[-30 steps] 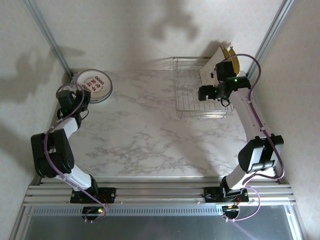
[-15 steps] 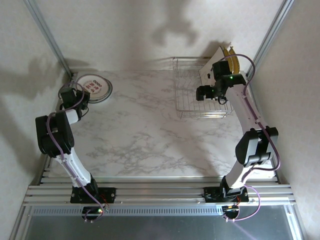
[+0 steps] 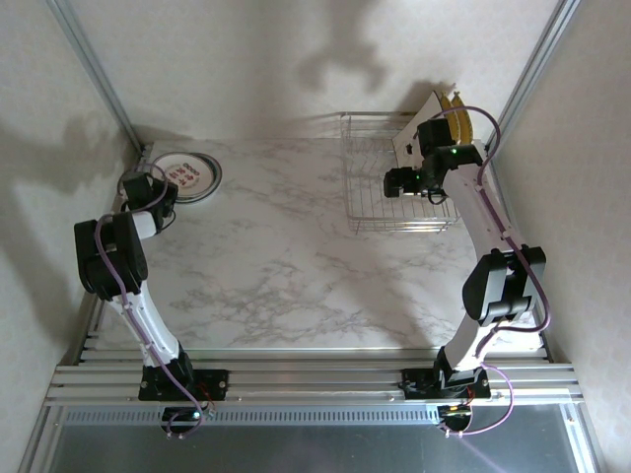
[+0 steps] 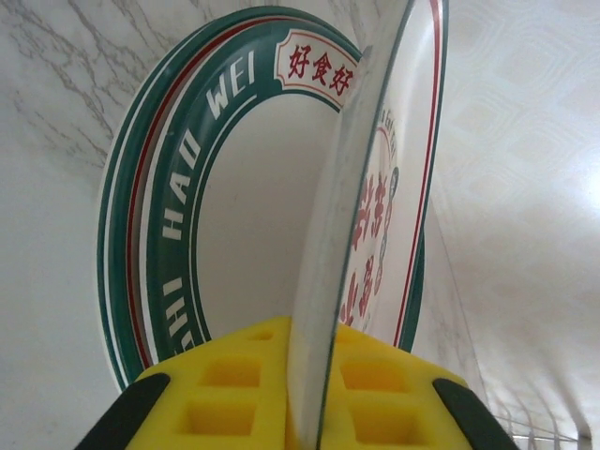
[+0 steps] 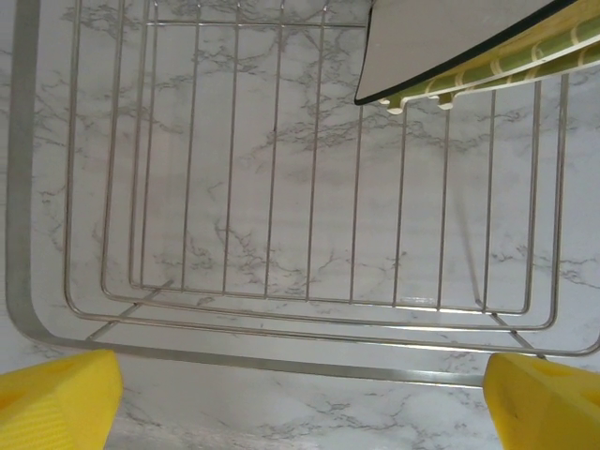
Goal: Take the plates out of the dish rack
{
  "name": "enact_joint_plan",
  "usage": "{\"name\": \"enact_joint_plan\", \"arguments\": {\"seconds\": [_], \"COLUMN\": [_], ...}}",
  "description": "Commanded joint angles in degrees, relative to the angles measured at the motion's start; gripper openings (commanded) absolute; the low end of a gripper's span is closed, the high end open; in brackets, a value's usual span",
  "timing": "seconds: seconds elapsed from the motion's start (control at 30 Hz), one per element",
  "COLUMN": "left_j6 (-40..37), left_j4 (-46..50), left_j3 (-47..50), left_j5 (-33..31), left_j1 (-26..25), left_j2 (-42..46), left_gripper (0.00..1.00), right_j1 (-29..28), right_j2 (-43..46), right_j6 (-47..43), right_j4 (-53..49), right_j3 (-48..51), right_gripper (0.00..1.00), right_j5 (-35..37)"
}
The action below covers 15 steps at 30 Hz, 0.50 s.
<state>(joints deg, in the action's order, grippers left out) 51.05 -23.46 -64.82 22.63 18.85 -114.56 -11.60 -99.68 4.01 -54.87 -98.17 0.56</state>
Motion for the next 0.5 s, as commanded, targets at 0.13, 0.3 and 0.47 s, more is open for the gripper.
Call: {"name": "enact_joint_plan", "arguments": {"seconds": [0.13, 0.3, 0.47], "left_j6": [-9.39, -15.48, -22.65], "left_j4": [10.71, 18.06, 25.84], "left_j3": [-6.79, -10.69, -14.41], "left_j5": [-2.42, -3.76, -11.22], "left_j1": [-0.20, -1.45, -4.50], "left_j2": [-0.92, -1.71, -0.52], "left_gripper": [0.27, 0.41, 0.53], "right_j1": [-0.01, -0.03, -0.01], "right_j2": [-0.39, -0.17, 0.43], "right_j6": [0.03, -0.13, -0.45], "right_j4": [0.17, -0.31, -0.70], "right_j3": [-2.56, -3.07, -3.61], "right_gripper": [0.99, 0.99, 0.99], "right_j5": [-2.27, -2.43, -2.51]}}
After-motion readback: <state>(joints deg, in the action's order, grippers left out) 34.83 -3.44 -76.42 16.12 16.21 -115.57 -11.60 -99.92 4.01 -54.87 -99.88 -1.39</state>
